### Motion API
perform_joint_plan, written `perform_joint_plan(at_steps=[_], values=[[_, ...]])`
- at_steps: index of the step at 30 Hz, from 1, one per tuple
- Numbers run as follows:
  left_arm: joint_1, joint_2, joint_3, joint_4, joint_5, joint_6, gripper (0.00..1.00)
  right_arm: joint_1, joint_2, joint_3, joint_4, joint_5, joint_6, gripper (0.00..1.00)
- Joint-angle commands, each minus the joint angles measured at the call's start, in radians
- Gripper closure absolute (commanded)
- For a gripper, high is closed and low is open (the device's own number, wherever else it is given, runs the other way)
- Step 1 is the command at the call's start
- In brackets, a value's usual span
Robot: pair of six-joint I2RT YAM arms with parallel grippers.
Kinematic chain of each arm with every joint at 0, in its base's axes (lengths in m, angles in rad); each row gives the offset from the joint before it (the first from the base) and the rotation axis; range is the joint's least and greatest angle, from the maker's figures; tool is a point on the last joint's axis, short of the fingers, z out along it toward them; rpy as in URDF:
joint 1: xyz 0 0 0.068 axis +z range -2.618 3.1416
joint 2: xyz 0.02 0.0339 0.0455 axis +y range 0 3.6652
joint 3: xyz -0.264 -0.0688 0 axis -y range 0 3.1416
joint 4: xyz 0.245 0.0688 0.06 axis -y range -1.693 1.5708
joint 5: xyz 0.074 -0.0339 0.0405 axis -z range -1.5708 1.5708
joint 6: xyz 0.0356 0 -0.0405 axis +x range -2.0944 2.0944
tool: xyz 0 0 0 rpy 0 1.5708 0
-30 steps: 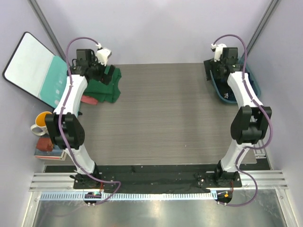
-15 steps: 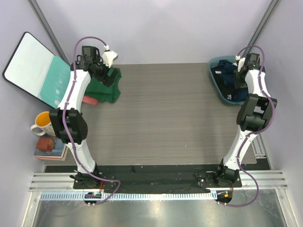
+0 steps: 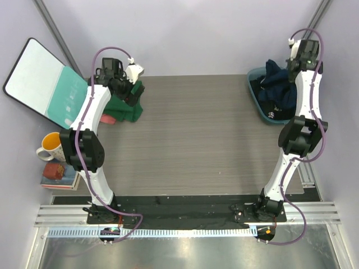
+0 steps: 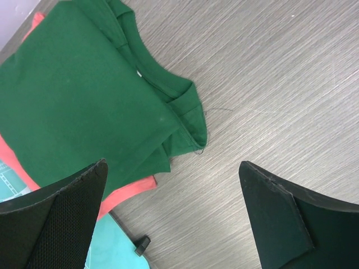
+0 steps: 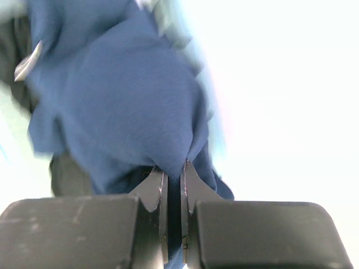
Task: Fold and stack the t-shirts
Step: Grab crumpled tshirt from bin with the right arm, then move the tshirt to the center of the board
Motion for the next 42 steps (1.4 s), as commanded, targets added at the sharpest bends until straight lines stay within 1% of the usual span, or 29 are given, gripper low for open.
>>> perform_joint_plan(at_steps=[1,5,6,8,9,11,12,13,15,16,19,20,22,24,25,26,27,28,29,30,32,34,37,38,39,42], values=[[-0.024,-0.047,0.014,0.046,0.000,-0.009,0.00,0.023,-0.112,0.105,0.178,0.120,-0.015,0.99],[-0.041,-0.056,0.006,0.121,-0.034,-0.018,0.00,0.061,-0.175,0.068,0.329,0.131,-0.069,0.99],[-0.044,-0.057,0.005,0.139,-0.046,-0.025,0.00,0.084,-0.186,0.046,0.391,0.128,-0.096,0.99],[-0.051,-0.068,-0.006,0.191,-0.077,-0.041,0.00,0.110,-0.223,0.029,0.445,0.103,-0.118,0.99],[-0.054,-0.071,-0.011,0.242,-0.103,-0.056,0.00,0.140,-0.235,0.008,0.512,0.059,-0.127,0.99],[-0.058,-0.076,-0.026,0.285,-0.127,-0.061,0.00,0.171,-0.288,-0.017,0.574,-0.022,-0.135,0.99],[-0.063,-0.080,-0.034,0.328,-0.165,-0.062,0.00,0.191,-0.309,-0.042,0.647,-0.050,-0.143,0.99],[-0.072,-0.079,-0.046,0.342,-0.181,-0.062,0.00,0.241,-0.325,-0.049,0.677,-0.100,-0.168,0.99],[-0.075,-0.080,-0.052,0.352,-0.184,-0.058,0.00,0.274,-0.364,-0.043,0.734,-0.154,-0.179,0.99],[-0.078,-0.080,-0.061,0.357,-0.181,-0.050,0.00,0.339,-0.375,-0.035,0.749,-0.228,-0.189,0.99],[-0.081,-0.091,-0.104,0.391,-0.184,-0.050,0.00,0.400,-0.421,0.008,0.786,-0.315,-0.178,0.99],[-0.083,-0.096,-0.118,0.403,-0.189,-0.051,0.00,0.438,-0.431,0.015,0.795,-0.322,-0.164,0.99],[-0.087,-0.100,-0.146,0.423,-0.199,-0.050,0.00,0.466,-0.470,0.025,0.788,-0.329,-0.166,0.99],[-0.090,-0.100,-0.152,0.425,-0.206,-0.062,0.00,0.484,-0.503,-0.033,0.733,-0.314,-0.196,0.99],[-0.092,-0.106,-0.160,0.426,-0.206,-0.067,0.00,0.484,-0.548,-0.084,0.720,-0.288,-0.213,0.98],[-0.093,-0.111,-0.163,0.431,-0.204,-0.070,0.00,0.484,-0.581,-0.153,0.711,-0.220,-0.237,0.68],[-0.093,-0.116,-0.167,0.434,-0.203,-0.076,0.00,0.475,-0.609,-0.335,0.703,-0.172,-0.326,0.49],[-0.093,-0.119,-0.176,0.440,-0.204,-0.078,0.00,0.467,-0.660,-0.441,0.706,-0.103,-0.365,0.34],[-0.093,-0.129,-0.180,0.443,-0.204,-0.078,0.00,0.452,-0.677,-0.539,0.715,-0.061,-0.385,0.09],[-0.093,-0.134,-0.186,0.454,-0.203,-0.073,0.00,0.390,-0.686,-0.704,0.711,-0.026,-0.385,0.02],[-0.093,-0.148,-0.204,0.463,-0.201,-0.065,0.00,0.330,-0.701,-0.859,0.708,-0.014,-0.368,0.00],[-0.093,-0.157,-0.218,0.463,-0.200,-0.053,0.00,0.287,-0.692,-0.896,0.687,0.009,-0.344,0.00],[-0.093,-0.177,-0.242,0.463,-0.187,-0.036,0.00,0.282,-0.660,-0.831,0.558,-0.035,-0.287,0.00],[-0.093,-0.180,-0.247,0.463,-0.180,-0.035,0.00,0.282,-0.630,-0.775,0.473,-0.061,-0.279,0.00],[-0.093,-0.183,-0.253,0.460,-0.171,-0.032,0.00,0.283,-0.614,-0.747,0.423,-0.122,-0.284,0.00],[-0.095,-0.169,-0.250,0.451,-0.134,-0.041,0.00,0.296,-0.548,-0.681,0.329,-0.153,-0.279,0.00]])
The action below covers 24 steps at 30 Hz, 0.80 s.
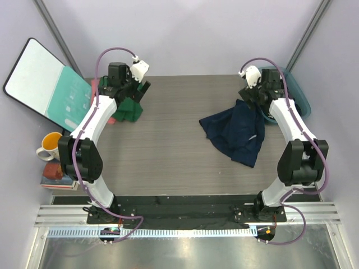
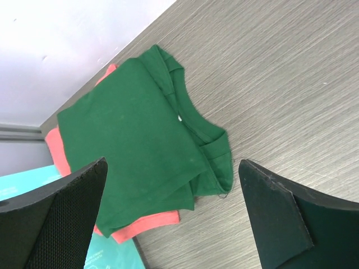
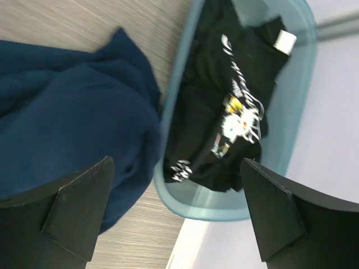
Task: Fold and stack the t-shirts
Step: Move the tshirt to the center of the board, then flatten out the tshirt
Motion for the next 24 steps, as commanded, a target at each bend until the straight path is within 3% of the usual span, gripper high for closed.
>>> perform_joint_plan(at_steps=[1,6,10,15,18,24], values=[[-0.006,-0.021,0.004,0.018,0.068,-0.001,0.00,0.034,-0.013,0.179,-0.121,-0.068,0.013,0.00],[-0.041,0.040,0.066,-0.068,0.187,-0.001,0.00,0.057,0.061,0.283,-0.231,-0.068,-0.027,0.00],[-0.080,0.110,0.081,-0.092,0.254,0.018,0.00,0.076,0.059,0.332,-0.444,-0.298,-0.154,0.05],[-0.121,0.193,0.135,-0.106,0.234,-0.004,0.00,0.185,-0.003,0.187,-0.602,-0.348,-0.335,0.06],[-0.127,0.219,0.155,-0.106,0.234,-0.017,0.00,0.214,-0.025,0.064,-0.627,-0.387,-0.349,0.05],[-0.150,0.264,0.185,-0.096,0.232,-0.023,0.00,0.269,0.012,-0.007,-0.627,-0.403,-0.285,0.11]])
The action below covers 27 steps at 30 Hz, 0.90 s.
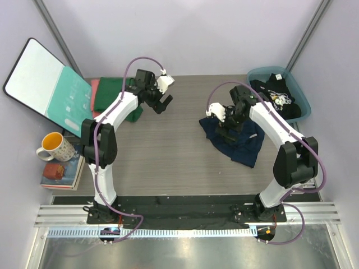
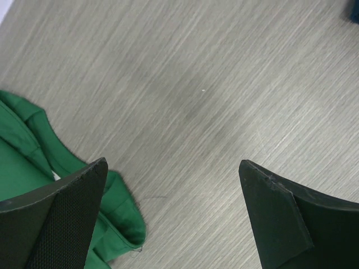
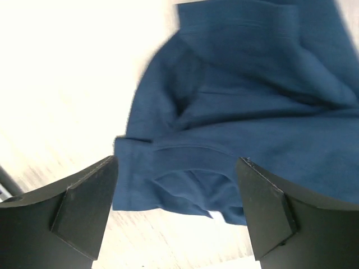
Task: Fold and stack the t-shirts
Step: Flatten out the tshirt
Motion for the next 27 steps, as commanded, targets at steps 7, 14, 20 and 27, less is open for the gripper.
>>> perform_joint_plan(at_steps=[7,14,20,27], values=[[-0.044,0.035,0.114,0.029,0.016,-0.033,0.00,0.015,0.009,-0.130,0.119,0.042,0.068,0.15],[-0.046,-0.002,0.064,0.046,0.007,-0.043,0.00,0.013,0.064,-0.175,0.288,0.180,0.139,0.28],[-0.046,-0.051,-0.005,0.072,0.001,-0.053,0.00,0.013,0.109,-0.147,0.383,0.279,0.150,0.78],[-0.046,-0.065,-0.038,0.081,0.007,-0.048,0.00,0.013,0.091,-0.092,0.409,0.379,0.111,0.99]])
